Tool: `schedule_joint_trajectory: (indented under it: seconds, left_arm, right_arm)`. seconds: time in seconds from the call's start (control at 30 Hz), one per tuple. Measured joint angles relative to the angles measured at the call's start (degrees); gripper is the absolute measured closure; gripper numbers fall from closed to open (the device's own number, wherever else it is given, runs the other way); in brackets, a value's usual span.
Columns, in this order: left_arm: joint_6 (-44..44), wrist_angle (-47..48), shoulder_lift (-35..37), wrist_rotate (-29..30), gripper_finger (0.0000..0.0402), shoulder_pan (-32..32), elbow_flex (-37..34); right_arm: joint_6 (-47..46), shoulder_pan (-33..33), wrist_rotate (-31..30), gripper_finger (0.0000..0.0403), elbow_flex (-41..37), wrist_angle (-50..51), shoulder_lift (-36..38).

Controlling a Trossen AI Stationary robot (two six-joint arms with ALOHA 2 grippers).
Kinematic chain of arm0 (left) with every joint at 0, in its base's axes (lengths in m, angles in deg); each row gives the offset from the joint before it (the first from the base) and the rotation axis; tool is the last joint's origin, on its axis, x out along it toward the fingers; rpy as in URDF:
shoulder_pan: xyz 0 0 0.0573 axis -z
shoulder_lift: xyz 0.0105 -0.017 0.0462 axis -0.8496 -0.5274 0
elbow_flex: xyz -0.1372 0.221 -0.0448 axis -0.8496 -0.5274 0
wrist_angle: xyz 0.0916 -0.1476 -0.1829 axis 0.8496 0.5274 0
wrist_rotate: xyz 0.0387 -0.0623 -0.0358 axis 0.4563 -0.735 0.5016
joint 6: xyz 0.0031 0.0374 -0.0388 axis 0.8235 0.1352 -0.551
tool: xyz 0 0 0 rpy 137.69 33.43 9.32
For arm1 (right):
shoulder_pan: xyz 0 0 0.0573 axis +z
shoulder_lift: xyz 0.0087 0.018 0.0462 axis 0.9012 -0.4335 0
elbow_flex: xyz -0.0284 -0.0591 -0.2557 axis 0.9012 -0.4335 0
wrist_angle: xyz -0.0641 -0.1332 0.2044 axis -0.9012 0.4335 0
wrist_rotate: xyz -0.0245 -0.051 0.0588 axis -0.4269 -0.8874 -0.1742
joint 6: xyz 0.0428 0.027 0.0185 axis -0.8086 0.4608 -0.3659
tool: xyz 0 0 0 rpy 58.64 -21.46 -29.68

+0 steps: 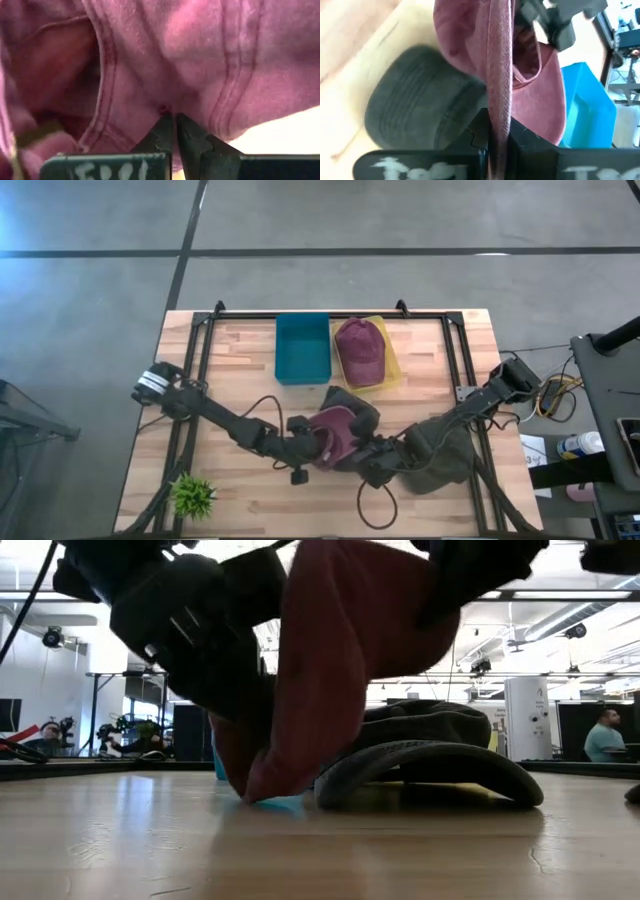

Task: Pick & Place hat
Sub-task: Put the red cap into the yellow bin

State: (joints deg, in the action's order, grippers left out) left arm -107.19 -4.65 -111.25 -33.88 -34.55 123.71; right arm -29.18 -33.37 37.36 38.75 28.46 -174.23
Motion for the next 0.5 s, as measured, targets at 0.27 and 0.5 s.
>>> schedule_joint_trajectory:
  seconds: [0.27,0.5]
  left_arm:
    - [0.5,1.8,6.0,0.3,0.0381,0.3,1.5]
    - [-0.3,3.5,9.8,-2.5,0.0381,0.3,1.7]
  right_arm:
    - [0.2,0.0,0.8,0.039,-2.5,2.5,0.0]
    - [2.9,0.0,0.8,0.039,-3.7,2.4,0.0]
